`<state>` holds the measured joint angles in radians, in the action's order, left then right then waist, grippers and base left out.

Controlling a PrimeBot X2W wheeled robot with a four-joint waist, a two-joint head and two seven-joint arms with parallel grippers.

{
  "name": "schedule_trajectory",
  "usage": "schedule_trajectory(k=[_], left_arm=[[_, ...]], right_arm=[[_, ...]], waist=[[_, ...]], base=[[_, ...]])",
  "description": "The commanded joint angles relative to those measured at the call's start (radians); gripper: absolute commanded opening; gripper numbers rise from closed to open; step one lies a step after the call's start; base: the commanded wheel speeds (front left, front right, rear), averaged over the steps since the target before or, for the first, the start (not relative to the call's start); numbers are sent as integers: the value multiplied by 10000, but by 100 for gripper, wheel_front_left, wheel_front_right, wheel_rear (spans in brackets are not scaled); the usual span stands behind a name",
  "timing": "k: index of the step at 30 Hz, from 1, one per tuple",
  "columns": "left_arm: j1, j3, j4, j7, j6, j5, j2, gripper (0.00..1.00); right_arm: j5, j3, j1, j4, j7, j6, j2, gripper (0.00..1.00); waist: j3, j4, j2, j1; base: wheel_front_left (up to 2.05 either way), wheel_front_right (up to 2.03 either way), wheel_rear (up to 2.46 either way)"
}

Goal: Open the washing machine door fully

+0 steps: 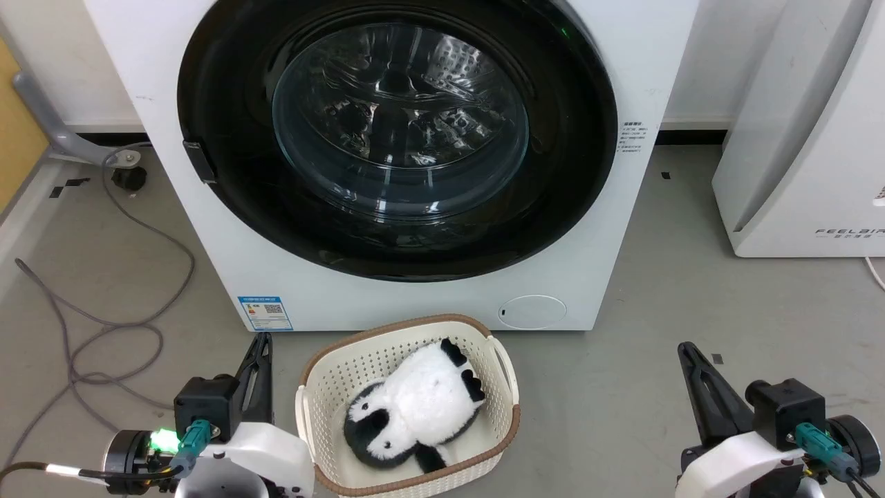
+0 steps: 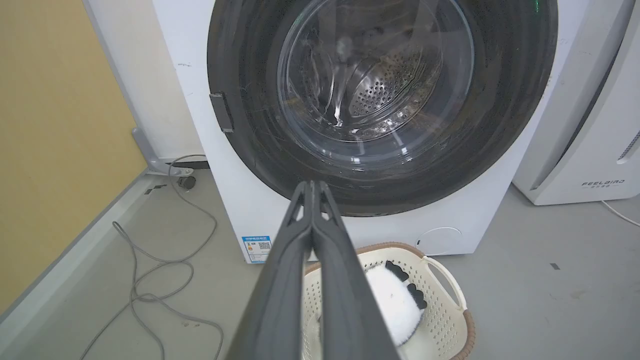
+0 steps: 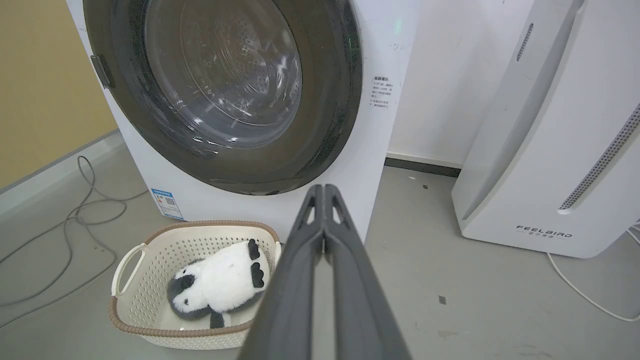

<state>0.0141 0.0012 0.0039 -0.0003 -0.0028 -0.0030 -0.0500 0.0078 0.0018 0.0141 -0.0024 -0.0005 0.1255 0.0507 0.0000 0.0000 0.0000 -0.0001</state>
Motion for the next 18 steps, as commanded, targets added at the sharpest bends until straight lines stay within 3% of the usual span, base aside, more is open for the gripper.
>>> schedule_trajectory(k=[1, 10, 11, 18], left_arm=[[-141, -12, -39, 3, 28, 30, -3, 0], [-141, -12, -39, 3, 28, 30, -3, 0], [2, 4, 4, -2, -1, -3, 0, 100], [12, -41, 28, -93, 77, -42, 0, 100]], right_arm=[[-78, -18, -141, 24, 5, 52, -5, 0], [-78, -18, -141, 24, 5, 52, -5, 0], [4, -1, 5, -2, -4, -6, 0, 100], [129, -59, 9, -35, -95, -13, 0, 100]], waist=[[0, 0, 0, 1], [0, 0, 0, 1], [0, 0, 0, 1], [12, -2, 0, 1]], base=[[0, 0, 0], [0, 0, 0], [0, 0, 0], [0, 0, 0]])
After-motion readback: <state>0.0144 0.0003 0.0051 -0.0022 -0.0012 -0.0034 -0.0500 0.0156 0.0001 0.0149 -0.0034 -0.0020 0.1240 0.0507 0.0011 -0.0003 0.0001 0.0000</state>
